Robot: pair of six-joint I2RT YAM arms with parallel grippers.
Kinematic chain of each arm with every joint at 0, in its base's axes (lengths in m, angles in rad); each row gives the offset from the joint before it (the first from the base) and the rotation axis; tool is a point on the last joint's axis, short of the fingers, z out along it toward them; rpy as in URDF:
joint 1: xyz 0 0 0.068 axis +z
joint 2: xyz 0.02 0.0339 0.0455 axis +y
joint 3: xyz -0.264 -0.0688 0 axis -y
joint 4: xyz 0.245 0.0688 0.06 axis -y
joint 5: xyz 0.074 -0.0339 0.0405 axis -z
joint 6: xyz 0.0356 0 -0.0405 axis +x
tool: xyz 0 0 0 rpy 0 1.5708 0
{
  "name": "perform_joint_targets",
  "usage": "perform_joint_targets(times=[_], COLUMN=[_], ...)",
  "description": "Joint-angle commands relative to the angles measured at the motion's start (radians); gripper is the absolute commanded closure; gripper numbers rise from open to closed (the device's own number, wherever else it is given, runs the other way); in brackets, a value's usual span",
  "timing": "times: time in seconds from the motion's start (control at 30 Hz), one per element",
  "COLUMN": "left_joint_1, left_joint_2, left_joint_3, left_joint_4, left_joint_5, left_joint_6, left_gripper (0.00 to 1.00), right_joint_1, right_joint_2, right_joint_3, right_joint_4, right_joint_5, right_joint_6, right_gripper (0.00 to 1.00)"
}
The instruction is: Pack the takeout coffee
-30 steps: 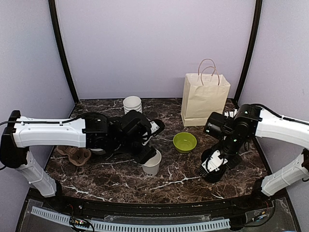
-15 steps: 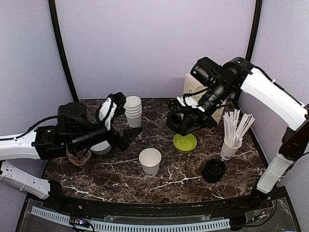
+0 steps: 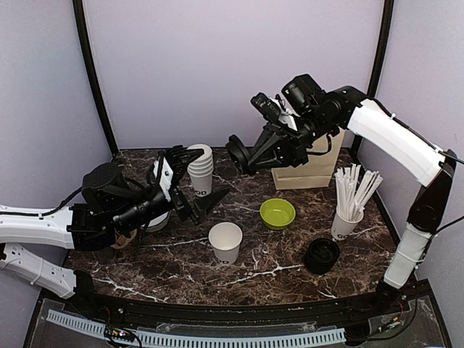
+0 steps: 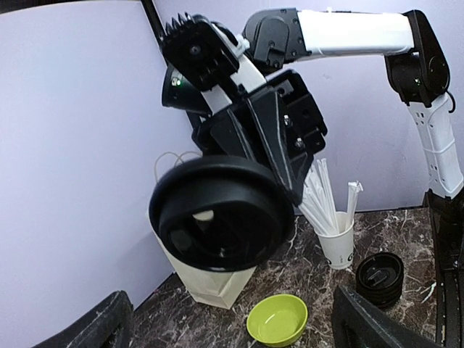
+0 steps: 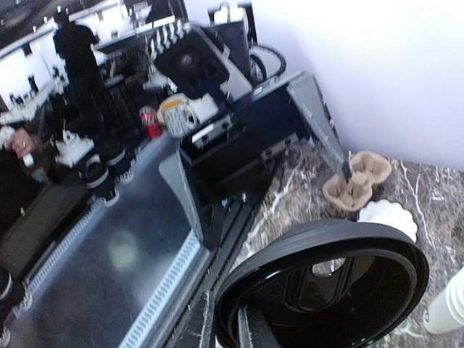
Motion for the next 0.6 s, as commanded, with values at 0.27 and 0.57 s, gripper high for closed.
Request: perform_joint_targets(times=[0.27, 0.57], left_joint_1=[-0.002, -0.002], left_joint_2=[0.109, 0.156], left_joint_3=[0.076, 0.102], left_joint_4=[0.177, 0.221], left_joint_5=[0.053, -0.010], left_joint_6=[0.073, 0.068], left_gripper=[0.01, 0.02], right_joint_1=[-0.005, -0.003], right_joint_2=[-0.099, -0.107], right_joint_3=[-0.189, -0.202], right_joint_4=[0.421, 0.426], right_joint_5=[-0.188, -0.188], right_joint_6=[0.345, 0.345], right_gripper=[0.89, 0.88])
